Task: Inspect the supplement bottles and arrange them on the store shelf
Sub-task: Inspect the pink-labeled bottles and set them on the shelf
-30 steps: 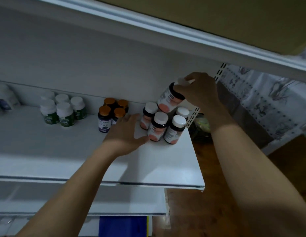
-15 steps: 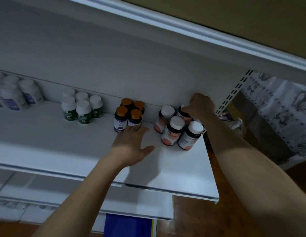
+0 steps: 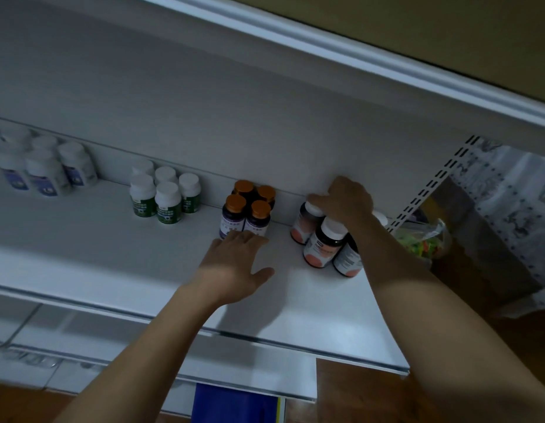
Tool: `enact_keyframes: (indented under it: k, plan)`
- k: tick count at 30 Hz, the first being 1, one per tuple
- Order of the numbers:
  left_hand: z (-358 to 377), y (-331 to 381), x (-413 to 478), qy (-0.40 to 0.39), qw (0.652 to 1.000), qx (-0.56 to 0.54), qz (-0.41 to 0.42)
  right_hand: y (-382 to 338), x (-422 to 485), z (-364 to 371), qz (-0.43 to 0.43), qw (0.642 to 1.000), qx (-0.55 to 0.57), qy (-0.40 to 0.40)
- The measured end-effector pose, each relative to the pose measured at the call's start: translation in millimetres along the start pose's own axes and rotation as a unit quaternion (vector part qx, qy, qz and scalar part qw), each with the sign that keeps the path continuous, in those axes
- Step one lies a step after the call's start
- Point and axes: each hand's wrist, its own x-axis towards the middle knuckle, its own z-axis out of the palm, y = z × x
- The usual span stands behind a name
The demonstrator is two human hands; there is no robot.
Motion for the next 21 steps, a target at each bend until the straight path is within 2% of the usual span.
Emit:
enact_keyframes:
  k: [3, 10, 16, 21]
  plan:
    - [4, -13, -9, 0.01, 1.0, 0.013, -0.002, -14, -5, 11, -0.005, 0.999, -0.029, -0.018]
    - [6, -37, -32, 0.058, 0.997, 0.054, -0.014, -25, -21, 16, -0.016, 0.997, 0.029, 0.068]
    - [-3, -26, -40, 0.077, 0.994, 0.074, 0.002, -28, -66, -23, -0.053, 0.978, 0.161, 0.124]
    - [-21, -1, -46, 0.11, 0.992, 0.037, 0.044, -14, -121, -34, -0.044, 0.925, 0.369, 0.085]
